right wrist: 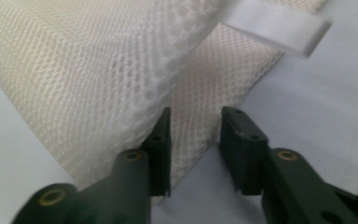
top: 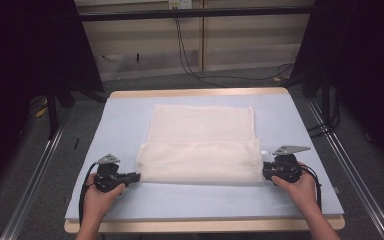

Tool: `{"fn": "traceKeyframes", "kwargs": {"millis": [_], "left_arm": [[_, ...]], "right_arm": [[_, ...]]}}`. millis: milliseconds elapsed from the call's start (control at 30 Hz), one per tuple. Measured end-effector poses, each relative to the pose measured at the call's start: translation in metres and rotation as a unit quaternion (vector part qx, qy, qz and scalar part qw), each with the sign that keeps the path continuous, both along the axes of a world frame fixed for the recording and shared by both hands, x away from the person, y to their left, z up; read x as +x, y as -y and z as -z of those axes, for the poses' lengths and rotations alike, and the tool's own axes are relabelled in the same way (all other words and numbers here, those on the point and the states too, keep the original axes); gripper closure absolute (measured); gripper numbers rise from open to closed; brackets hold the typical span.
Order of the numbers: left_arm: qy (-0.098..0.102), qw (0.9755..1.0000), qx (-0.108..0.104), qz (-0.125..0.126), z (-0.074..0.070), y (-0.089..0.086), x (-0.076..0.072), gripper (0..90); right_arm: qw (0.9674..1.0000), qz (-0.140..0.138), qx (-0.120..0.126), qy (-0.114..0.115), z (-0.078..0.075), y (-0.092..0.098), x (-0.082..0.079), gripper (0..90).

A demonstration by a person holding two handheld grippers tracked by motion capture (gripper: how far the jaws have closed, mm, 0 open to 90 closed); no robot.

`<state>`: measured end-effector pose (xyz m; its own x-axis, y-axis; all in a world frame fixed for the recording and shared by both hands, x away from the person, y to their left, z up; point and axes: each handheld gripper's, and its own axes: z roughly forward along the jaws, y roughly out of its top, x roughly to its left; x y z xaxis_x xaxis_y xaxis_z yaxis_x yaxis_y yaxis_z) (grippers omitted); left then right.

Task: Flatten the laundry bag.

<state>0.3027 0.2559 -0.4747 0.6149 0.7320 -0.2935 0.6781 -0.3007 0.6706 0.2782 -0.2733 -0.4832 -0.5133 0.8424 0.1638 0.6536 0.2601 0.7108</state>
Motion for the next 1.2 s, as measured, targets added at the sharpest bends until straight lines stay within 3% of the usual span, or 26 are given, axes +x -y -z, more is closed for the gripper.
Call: {"fn": "traceKeyframes", "kwargs": {"millis": [67, 167, 233, 400, 467, 567, 633, 667, 733, 767, 800, 833, 867, 900, 1067, 1200], "left_arm": [[-0.002, 1.0000, -0.001, -0.003, 0.000, 0.001, 0.001, 83.8], [0.004, 1.0000, 0.004, -0.006, 0.000, 0.004, 0.003, 83.9], [0.008, 0.9999, 0.002, -0.014, 0.000, 0.007, 0.005, 83.9], [0.024, 0.9995, 0.007, -0.019, 0.000, 0.021, 0.022, 84.1], [0.023, 0.9995, 0.006, -0.019, 0.000, 0.023, 0.024, 84.1], [0.019, 0.9997, -0.004, -0.015, 0.000, 0.018, 0.021, 84.0], [0.018, 0.9997, -0.008, -0.017, 0.000, 0.018, 0.020, 84.1], [0.020, 0.9997, -0.002, -0.014, 0.000, 0.018, 0.019, 84.0], [0.020, 0.9997, 0.002, -0.016, 0.000, 0.020, 0.016, 83.9], [0.022, 0.9996, 0.008, -0.015, 0.000, 0.021, 0.014, 83.6], [0.022, 0.9996, 0.008, -0.015, 0.000, 0.021, 0.014, 83.3], [0.020, 0.9996, 0.011, -0.014, 0.000, 0.023, 0.012, 82.6], [0.020, 0.9996, 0.015, -0.011, 0.001, 0.024, 0.012, 82.6], [0.021, 0.9996, 0.018, -0.011, 0.001, 0.024, 0.011, 82.2], [0.016, 0.9997, 0.010, -0.018, 0.001, 0.021, 0.006, 81.0], [0.014, 0.9997, 0.004, -0.019, -0.001, 0.016, 0.002, 77.7]], "right_arm": [[1.0000, 0.001, 0.008, -0.006, 0.001, 0.001, 0.002, 84.7], [0.9998, 0.004, 0.018, -0.007, 0.001, 0.002, 0.009, 88.2], [0.9997, 0.010, 0.020, -0.007, 0.001, 0.002, 0.011, 88.2], [0.9983, 0.052, 0.024, 0.011, 0.001, 0.009, 0.037, 88.1], [0.9973, 0.056, 0.046, -0.008, 0.000, 0.013, 0.047, 84.6], [0.9959, 0.067, 0.060, 0.014, -0.011, 0.020, 0.044, 77.2], [0.9956, 0.067, 0.063, 0.016, -0.013, 0.021, 0.042, 77.9], [0.9957, 0.049, 0.076, 0.017, -0.017, 0.022, 0.034, 78.1], [0.9959, 0.040, 0.079, 0.019, -0.018, 0.021, 0.030, 78.6], [0.9964, 0.010, 0.082, 0.016, -0.018, 0.019, 0.021, 75.7], [0.9964, 0.010, 0.082, 0.016, -0.018, 0.019, 0.021, 75.7], [0.9983, -0.028, 0.044, 0.028, -0.017, 0.014, 0.011, 75.4], [0.9983, -0.028, 0.044, 0.028, -0.017, 0.014, 0.011, 75.4], [0.9972, -0.054, 0.045, 0.027, -0.013, 0.012, 0.001, 76.2], [0.9958, -0.084, 0.023, 0.030, -0.006, 0.012, -0.009, 77.8], [0.9961, -0.085, 0.008, 0.023, -0.002, 0.013, -0.013, 77.9]]}}
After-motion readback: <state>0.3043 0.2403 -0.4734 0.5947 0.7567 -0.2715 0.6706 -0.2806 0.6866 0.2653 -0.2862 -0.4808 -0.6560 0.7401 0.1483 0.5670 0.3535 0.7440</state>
